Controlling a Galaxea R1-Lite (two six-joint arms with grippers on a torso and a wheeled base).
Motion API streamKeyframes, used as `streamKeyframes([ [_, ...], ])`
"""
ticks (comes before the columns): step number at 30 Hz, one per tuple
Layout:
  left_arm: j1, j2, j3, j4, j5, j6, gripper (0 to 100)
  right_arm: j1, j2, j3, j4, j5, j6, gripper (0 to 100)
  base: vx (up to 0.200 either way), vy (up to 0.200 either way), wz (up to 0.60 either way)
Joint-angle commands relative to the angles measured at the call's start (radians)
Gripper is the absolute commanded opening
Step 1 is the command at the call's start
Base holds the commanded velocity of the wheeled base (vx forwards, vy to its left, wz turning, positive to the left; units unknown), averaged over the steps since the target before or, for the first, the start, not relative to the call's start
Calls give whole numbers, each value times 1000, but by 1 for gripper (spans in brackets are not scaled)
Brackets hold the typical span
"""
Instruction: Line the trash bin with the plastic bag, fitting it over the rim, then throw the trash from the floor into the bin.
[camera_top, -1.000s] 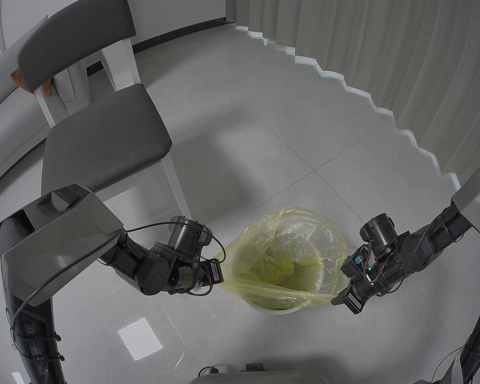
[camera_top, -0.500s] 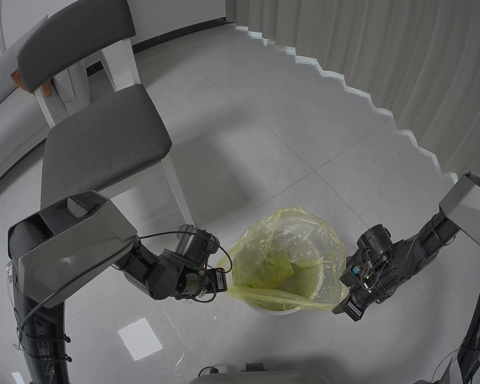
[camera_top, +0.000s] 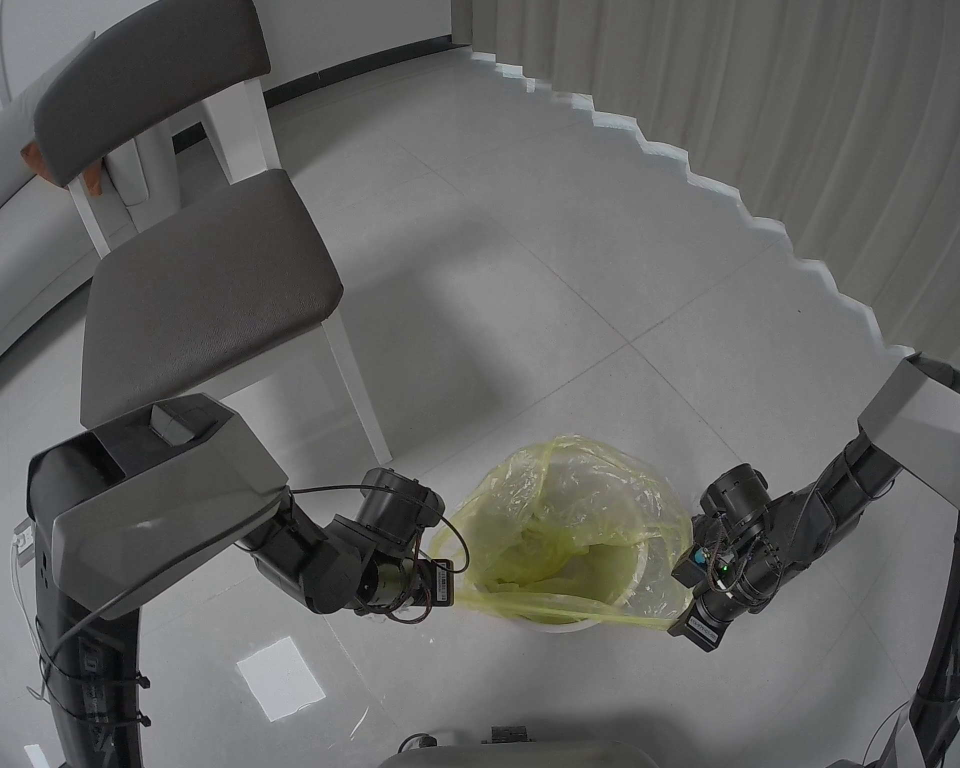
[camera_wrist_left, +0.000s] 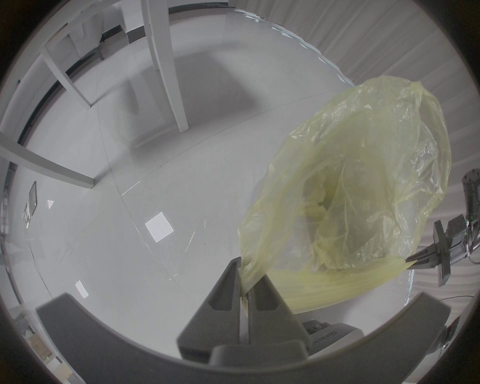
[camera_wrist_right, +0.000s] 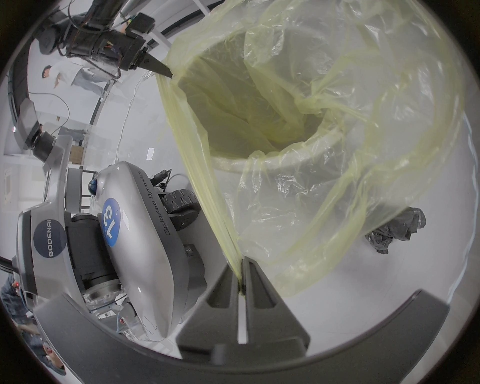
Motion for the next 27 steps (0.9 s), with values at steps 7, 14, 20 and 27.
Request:
streamKeyframes([
  [7, -6, -28, 26, -65, -20, -9, 0, 6, -7, 11, -4, 7, -10, 0, 0, 0, 0],
  [14, -6, -45, 37, -97, -31, -20, 0, 0, -24, 10, -4, 11, -2, 0, -86, 0, 0],
  [20, -6, -65, 42, -93, -29, -50, 0, 1, -41, 10, -8, 15, 4, 0, -200, 0, 0],
  [27, 0, -66, 40, -93, -22, -66, 0, 1, -39, -1, -7, 14, 5, 0, -171, 0, 0],
])
